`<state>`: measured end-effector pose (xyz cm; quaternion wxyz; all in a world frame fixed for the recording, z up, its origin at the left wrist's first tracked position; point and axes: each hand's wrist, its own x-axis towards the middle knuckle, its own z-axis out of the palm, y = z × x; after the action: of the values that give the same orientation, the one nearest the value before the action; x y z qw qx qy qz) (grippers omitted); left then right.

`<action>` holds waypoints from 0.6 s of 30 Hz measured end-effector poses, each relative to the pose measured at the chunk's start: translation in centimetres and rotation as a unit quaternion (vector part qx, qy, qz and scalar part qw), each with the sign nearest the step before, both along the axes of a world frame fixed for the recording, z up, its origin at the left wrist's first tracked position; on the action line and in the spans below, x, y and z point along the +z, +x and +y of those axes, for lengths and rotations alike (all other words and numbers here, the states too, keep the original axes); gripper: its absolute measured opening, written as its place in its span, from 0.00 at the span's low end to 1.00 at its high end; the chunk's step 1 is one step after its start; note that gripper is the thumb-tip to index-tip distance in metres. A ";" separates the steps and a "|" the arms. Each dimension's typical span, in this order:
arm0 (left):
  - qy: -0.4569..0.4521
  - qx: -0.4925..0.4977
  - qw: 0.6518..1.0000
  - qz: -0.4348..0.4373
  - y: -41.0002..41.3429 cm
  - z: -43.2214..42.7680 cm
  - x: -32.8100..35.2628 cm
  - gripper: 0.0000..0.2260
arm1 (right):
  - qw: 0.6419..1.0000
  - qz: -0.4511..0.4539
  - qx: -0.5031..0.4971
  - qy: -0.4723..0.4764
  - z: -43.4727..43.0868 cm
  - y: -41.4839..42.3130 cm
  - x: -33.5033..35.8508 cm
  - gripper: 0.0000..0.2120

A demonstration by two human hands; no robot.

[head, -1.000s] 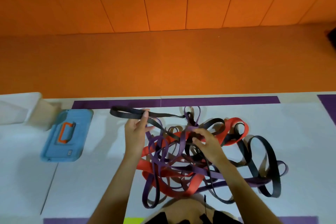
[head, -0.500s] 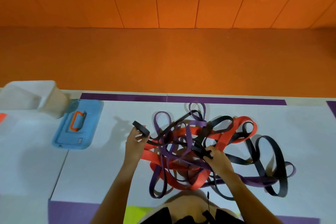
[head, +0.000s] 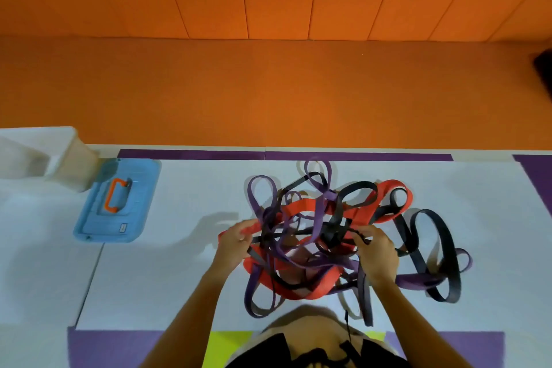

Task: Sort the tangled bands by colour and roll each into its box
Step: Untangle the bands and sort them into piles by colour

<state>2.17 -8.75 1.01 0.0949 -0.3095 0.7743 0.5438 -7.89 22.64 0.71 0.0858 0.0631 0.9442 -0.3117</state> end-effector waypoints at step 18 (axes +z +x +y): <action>-0.119 0.081 0.990 0.005 -5.0 0.6 2.1 0.04 | 0.996 -0.018 0.004 -0.084 3.0 -1.5 -0.7 0.11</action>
<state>-2.82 -8.11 3.12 0.0094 -0.3775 0.8063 0.4553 -9.36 25.66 0.04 0.1089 0.0577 0.9133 -0.3882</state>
